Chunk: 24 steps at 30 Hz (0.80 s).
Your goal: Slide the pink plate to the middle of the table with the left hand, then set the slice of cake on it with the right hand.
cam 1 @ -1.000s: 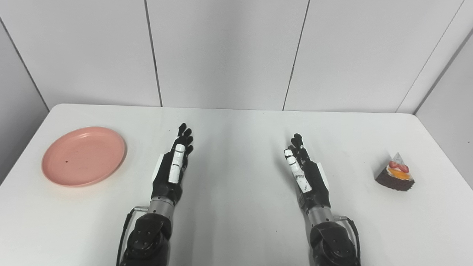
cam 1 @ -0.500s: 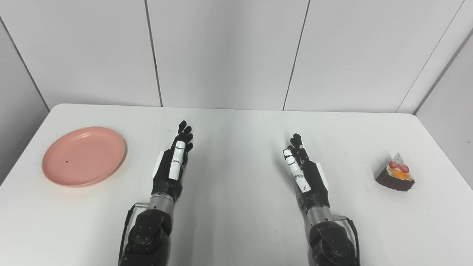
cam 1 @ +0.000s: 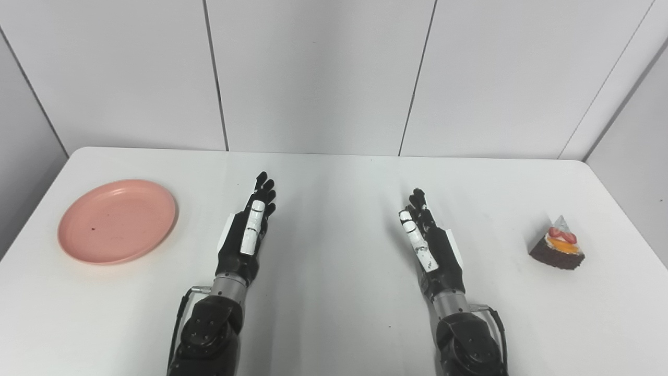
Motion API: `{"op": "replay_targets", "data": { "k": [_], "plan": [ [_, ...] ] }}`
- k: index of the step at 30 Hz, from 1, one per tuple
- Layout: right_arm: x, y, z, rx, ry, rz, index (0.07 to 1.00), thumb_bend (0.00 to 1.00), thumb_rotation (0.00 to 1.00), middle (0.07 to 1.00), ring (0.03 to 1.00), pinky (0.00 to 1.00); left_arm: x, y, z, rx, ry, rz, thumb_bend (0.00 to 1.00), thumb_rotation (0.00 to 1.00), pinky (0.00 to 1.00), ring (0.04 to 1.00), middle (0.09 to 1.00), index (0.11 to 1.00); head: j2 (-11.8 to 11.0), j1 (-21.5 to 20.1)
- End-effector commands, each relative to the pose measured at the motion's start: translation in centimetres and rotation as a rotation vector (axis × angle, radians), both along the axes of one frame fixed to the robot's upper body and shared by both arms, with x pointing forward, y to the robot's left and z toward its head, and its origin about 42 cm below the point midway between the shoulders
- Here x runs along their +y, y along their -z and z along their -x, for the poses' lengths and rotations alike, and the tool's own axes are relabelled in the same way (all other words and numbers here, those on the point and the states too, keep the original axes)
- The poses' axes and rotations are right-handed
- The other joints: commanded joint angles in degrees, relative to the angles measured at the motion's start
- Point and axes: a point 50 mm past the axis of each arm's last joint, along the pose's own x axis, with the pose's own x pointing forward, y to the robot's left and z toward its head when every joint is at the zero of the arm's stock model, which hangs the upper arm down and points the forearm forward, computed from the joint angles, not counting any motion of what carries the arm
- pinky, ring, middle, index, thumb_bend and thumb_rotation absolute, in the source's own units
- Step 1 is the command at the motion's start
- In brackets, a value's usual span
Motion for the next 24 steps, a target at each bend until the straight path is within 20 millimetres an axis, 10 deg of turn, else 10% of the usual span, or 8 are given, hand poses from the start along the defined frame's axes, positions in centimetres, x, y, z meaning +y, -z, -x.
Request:
{"op": "replay_targets", "data": {
  "k": [1,24],
  "plan": [
    [0.34,-2.42,-0.75,-0.11,-0.008,-0.01,1.0,0.64,0.74,1.0,1.0,1.0,0.79,3.07,1.85,0.099,-0.005,-0.004,0.71,1.0,1.0,1.0,1.0,1.0,0.12,-0.01],
    [0.4,-2.4,-0.73,-0.106,-0.019,-0.017,1.0,0.67,0.74,1.0,1.0,1.0,0.65,3.09,1.9,0.098,0.009,-0.029,0.71,1.0,1.0,1.0,1.0,1.0,0.14,-0.02]
  ]
}}
